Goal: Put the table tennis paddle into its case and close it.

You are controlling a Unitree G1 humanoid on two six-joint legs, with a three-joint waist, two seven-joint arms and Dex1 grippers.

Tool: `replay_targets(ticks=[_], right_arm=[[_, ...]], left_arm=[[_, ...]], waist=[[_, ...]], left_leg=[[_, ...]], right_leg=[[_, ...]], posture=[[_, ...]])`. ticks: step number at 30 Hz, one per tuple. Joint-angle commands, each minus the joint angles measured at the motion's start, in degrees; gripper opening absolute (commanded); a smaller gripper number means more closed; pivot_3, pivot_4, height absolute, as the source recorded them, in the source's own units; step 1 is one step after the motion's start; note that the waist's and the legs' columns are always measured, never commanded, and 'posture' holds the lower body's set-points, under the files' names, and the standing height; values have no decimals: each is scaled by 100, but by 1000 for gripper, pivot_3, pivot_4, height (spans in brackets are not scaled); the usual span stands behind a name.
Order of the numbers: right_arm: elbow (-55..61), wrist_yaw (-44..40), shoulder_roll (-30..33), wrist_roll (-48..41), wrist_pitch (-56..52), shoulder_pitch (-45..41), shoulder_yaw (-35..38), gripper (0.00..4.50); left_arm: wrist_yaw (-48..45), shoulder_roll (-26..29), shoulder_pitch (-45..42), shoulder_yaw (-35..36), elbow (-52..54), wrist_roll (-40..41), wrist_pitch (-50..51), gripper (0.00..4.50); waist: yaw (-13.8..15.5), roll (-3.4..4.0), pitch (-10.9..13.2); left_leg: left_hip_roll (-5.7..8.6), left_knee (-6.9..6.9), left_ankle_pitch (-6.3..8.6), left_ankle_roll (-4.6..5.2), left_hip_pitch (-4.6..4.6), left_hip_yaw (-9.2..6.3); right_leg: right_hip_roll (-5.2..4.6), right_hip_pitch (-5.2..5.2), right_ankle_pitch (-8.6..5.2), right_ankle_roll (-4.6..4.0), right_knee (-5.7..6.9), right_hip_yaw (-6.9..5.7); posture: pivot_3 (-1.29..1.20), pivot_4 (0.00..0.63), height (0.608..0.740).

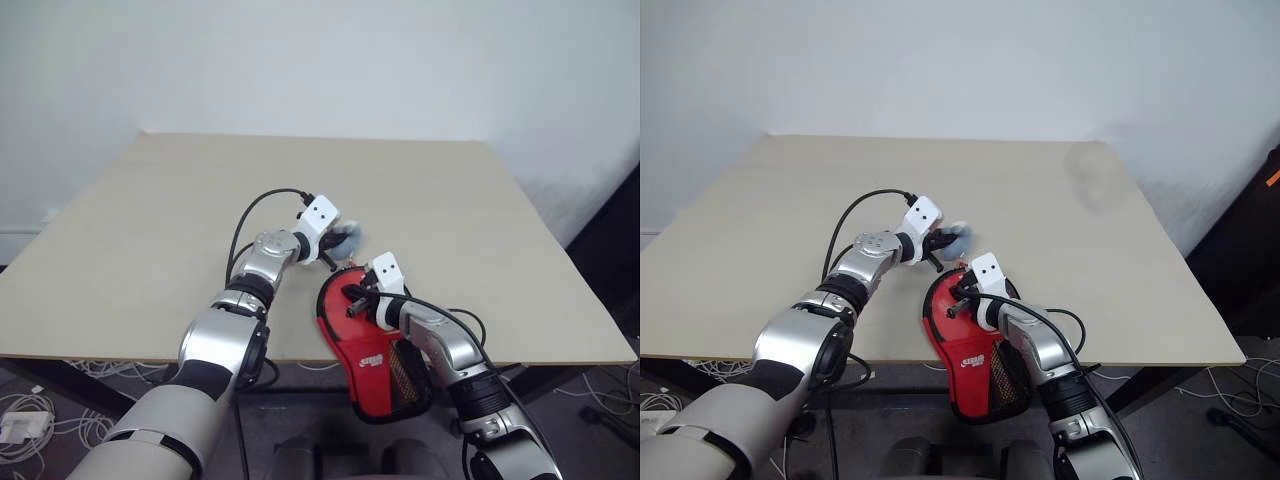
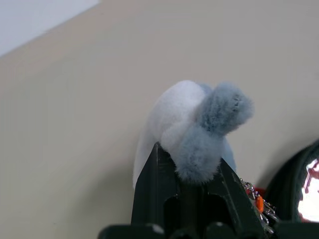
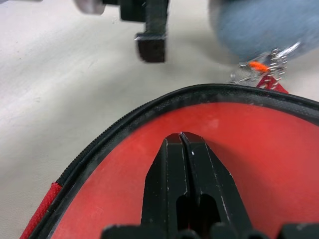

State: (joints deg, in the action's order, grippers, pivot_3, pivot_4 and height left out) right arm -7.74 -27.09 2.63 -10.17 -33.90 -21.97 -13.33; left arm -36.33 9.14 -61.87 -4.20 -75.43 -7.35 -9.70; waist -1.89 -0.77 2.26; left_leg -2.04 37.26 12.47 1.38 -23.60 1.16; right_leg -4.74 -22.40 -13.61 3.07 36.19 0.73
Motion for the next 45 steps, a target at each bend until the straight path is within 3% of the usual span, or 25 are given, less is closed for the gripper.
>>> replay_targets(ticks=[1, 8, 14, 25, 32, 36, 45], right_arm=[[-29, -53, -40, 22, -93, 54, -147, 0], [1, -49, -45, 27, -112, 76, -148, 0], [10, -45, -32, 28, -128, 75, -133, 0], [-7, -72, -6, 41, -127, 62, -142, 0], [41, -73, 1, 38, -139, 106, -172, 0], [44, -76, 4, 33, -152, 102, -177, 0], [-7, -82, -23, 26, -138, 78, -222, 0]], left_arm=[[242, -117, -407, 36, 85, -50, -111, 4], [235, -384, -542, 16, 59, -135, -158, 4], [-634, -509, -428, -66, 187, -121, -440, 4], [-2337, -133, 274, -574, 532, -323, -1942, 4], [-2682, -76, 464, -637, 611, -269, -1951, 4], [-2860, -41, 448, -563, 628, -164, -1741, 1239], [-3331, 281, 274, -412, 795, 63, -1402, 4463]], waist=[[0, 0, 0], [0, 0, 0], [0, 0, 0], [0, 0, 0], [0, 0, -1], [-1, 0, -1], [-68, 0, -1]], left_leg=[[0, 0, 0, 0, 0, 0], [1, 0, 0, 0, -1, 0], [1, 0, 0, 0, -1, 0], [0, 0, 0, 0, -1, 0], [1, 1, 0, 2, -1, -2], [1, 2, 0, 2, 0, -3], [0, 14, 0, 2, 2, -6]], right_leg=[[0, 0, 0, 0, 0, 0], [0, -1, 0, 0, 1, 0], [0, -1, 0, -1, 1, 0], [0, 0, 10, -18, 0, 1], [0, 1, 10, -17, 1, 1], [0, 2, 9, -16, 3, 1], [1, -6, -2, -1, 41, 3]], posture=[[0, 0, 740], [0, 0, 740], [0, 0, 740], [0, 0, 740], [0, 0, 740], [0, 0, 740], [0, 0, 740]])
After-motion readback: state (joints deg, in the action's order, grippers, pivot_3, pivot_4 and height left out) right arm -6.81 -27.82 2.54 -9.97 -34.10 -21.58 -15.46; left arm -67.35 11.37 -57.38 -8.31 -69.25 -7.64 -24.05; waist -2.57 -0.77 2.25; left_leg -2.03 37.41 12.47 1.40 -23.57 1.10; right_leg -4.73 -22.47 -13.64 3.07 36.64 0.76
